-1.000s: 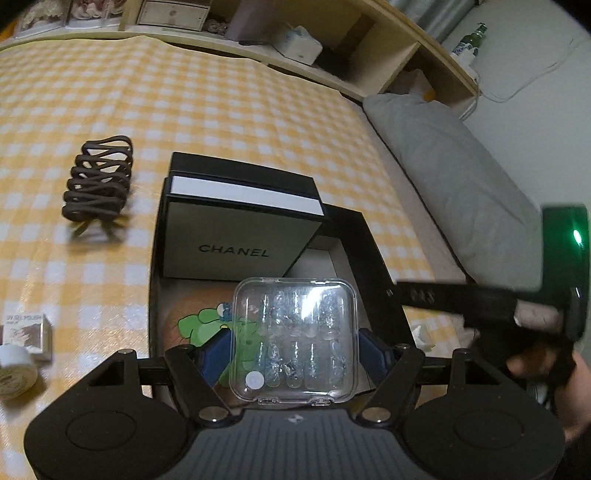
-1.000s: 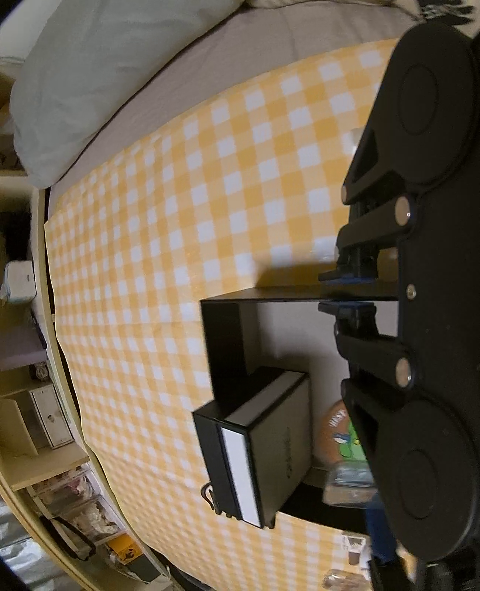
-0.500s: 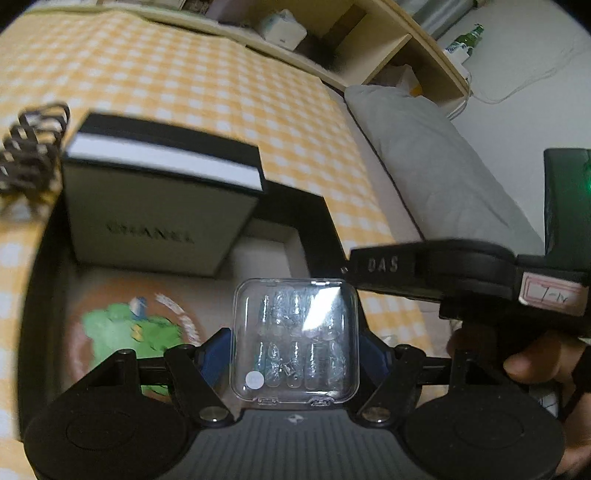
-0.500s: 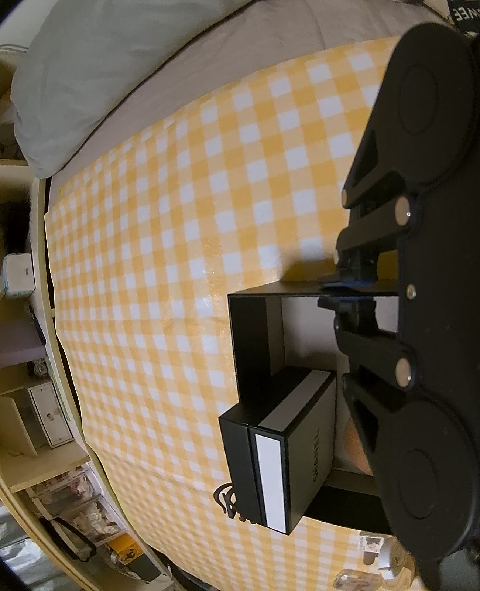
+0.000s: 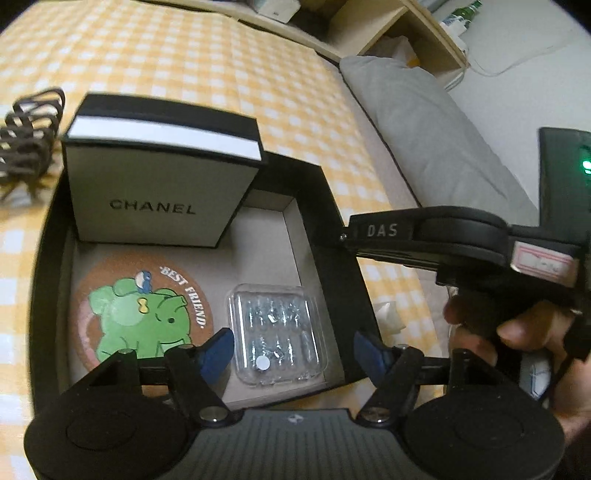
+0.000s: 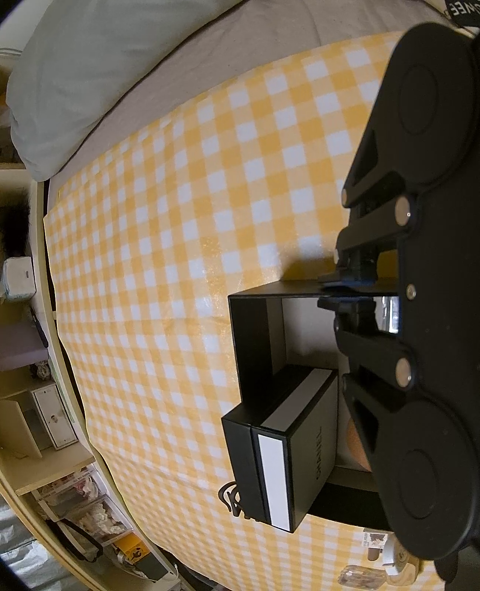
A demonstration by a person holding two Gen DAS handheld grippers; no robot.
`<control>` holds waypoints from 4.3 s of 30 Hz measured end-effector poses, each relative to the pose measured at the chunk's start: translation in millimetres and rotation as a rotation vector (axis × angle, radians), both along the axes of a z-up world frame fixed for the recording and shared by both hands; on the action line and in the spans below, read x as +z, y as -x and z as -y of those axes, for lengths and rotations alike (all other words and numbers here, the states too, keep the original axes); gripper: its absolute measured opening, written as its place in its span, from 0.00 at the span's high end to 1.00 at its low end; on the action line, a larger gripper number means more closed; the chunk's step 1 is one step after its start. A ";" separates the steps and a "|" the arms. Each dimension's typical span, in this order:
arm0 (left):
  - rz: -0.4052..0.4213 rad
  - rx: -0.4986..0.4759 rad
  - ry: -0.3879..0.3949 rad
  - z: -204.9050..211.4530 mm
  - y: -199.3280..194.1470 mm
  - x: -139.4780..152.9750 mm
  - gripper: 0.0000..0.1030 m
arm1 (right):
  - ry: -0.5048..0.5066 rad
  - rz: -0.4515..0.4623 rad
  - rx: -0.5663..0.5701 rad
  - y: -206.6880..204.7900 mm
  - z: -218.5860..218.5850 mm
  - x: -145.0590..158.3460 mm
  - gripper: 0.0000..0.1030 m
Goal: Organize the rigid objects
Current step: 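Lower the clear case beside the coaster and open the left tool, then move the left tool back to the clear case of pink items, then close the left tool on the clear case of pink items, then lift the pink-item case with the left tool and carry it to the tray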
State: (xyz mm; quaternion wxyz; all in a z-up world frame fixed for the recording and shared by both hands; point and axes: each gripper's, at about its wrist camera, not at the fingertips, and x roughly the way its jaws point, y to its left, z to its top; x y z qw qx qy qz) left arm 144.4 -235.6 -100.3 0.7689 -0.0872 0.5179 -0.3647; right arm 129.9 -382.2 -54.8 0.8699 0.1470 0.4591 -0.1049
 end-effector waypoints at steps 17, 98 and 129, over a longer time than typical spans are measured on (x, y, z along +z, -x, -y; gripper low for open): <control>0.285 0.012 -0.072 -47.6 28.8 81.8 0.00 | 0.019 0.008 0.000 3.9 -1.6 1.3 0.95; 0.242 0.365 -0.298 -253.4 -72.1 49.7 0.26 | 0.095 -0.089 0.037 -12.2 -19.6 -6.6 0.96; 0.195 0.040 -0.004 11.5 -8.9 -3.3 0.26 | 0.018 -0.071 0.013 -8.1 -3.1 -4.7 0.93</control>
